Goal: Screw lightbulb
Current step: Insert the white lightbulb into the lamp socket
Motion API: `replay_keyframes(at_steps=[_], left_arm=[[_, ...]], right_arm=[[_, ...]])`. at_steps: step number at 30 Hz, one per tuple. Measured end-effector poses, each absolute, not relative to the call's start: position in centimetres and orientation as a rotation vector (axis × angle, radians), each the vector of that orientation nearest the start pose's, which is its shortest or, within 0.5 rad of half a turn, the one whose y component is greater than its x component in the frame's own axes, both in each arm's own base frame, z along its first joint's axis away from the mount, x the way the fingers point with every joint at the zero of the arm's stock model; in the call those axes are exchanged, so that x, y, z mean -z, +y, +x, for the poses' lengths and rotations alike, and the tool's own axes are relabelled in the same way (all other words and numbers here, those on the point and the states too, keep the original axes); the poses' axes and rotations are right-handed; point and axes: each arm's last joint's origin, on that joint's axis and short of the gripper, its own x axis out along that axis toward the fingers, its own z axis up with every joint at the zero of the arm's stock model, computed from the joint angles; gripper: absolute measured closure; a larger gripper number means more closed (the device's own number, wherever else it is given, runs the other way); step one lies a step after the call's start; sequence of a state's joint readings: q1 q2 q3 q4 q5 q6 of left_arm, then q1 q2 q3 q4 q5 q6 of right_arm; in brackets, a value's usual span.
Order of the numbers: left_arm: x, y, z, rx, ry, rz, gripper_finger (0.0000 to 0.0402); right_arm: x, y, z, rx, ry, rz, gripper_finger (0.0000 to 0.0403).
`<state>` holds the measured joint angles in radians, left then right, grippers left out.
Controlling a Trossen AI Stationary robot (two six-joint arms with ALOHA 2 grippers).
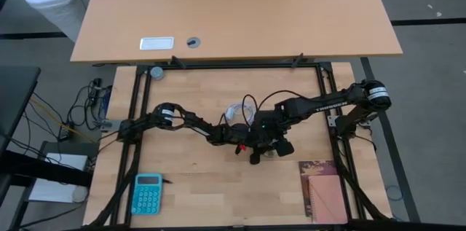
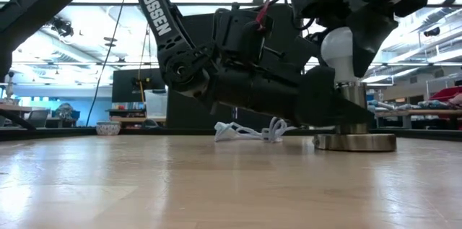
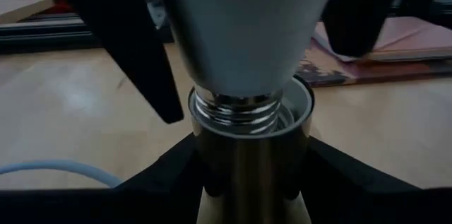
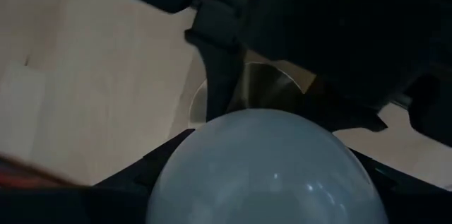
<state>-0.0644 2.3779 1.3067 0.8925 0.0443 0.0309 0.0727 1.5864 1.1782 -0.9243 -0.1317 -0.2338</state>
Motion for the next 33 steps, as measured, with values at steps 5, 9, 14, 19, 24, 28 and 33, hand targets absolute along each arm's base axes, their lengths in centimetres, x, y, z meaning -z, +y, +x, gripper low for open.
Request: replay_keyframes(at_steps=[5, 9, 14, 19, 24, 28, 33], left_arm=[[-8.3, -3.3, 47.5, 0.174, 0.170, 0.067, 0.0204], [-8.3, -3.2, 47.5, 0.229, 0.166, 0.066, 0.0204], [-8.4, -3.1, 47.4, 0.273, 0.157, 0.063, 0.0204], [-8.4, -3.2, 47.5, 0.282, 0.143, 0.077, 0.0204], [-8.5, -3.2, 47.5, 0.284, 0.139, 0.084, 0.0204], [-8.3, -3.2, 47.4, 0.281, 0.149, 0.087, 0.0204], [-8.2, -3.2, 47.4, 0.281, 0.157, 0.086, 0.0204]], right_arm=[[-23.1, 2.8, 29.4, -0.394, 1.294, -0.188, 0.0153], [-23.1, 3.2, 29.4, -0.440, 1.279, -0.221, 0.0153], [-23.2, 3.8, 29.4, -0.484, 1.262, -0.256, 0.0153], [-23.2, 4.1, 29.5, -0.503, 1.243, -0.253, 0.0153], [-22.8, 4.1, 29.5, -0.522, 1.227, -0.226, 0.0153], [-21.9, 4.1, 29.1, -0.521, 1.237, -0.203, 0.0153], [-21.7, 4.1, 29.2, -0.503, 1.230, -0.180, 0.0153]])
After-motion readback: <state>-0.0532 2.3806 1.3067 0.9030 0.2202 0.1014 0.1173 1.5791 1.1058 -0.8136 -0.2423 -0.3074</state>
